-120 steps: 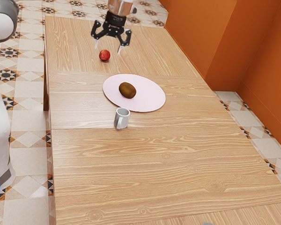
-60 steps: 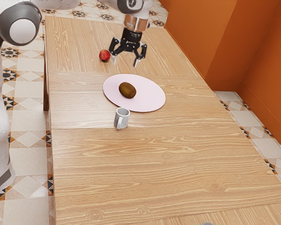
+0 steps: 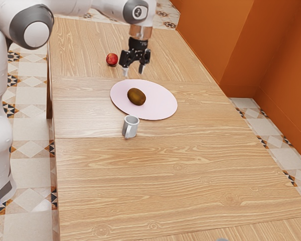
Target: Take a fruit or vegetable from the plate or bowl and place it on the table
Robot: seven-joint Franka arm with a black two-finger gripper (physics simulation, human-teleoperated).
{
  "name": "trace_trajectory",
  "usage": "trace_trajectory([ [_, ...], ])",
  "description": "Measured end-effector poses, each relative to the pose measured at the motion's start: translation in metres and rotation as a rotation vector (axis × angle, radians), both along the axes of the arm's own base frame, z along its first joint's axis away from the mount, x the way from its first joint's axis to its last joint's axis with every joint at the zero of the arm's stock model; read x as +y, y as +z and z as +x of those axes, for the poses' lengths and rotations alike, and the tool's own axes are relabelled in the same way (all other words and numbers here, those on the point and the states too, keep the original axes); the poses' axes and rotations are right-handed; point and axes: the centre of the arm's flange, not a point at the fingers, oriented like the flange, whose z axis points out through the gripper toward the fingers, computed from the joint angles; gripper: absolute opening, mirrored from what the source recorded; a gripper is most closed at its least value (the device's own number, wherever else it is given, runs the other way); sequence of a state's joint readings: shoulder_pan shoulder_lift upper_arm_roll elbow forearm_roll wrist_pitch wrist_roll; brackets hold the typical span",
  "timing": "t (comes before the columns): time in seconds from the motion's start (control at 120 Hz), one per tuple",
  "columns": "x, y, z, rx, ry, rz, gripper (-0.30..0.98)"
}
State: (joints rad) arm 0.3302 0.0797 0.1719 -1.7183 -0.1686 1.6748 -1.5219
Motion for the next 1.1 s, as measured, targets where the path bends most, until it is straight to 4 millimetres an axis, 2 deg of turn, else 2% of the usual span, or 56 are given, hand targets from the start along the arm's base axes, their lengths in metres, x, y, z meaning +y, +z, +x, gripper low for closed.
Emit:
trace_trajectory([
  [0.1,0.005,-0.001,0.000,0.000,0.070,0.010,0.69],
  [0.192,-0.013,-0.001,0.010,-0.003,0.087,0.020,0.69],
  [0.308,-0.029,-0.014,0.015,-0.003,0.118,0.026,0.69],
  [0.542,-0.018,-0.033,0.016,-0.002,0.226,0.037,0.69],
  [0.725,-0.030,-0.057,0.022,0.003,0.248,0.041,0.69],
  [1.1,-0.025,-0.061,0.022,-0.033,0.148,0.090,0.69],
])
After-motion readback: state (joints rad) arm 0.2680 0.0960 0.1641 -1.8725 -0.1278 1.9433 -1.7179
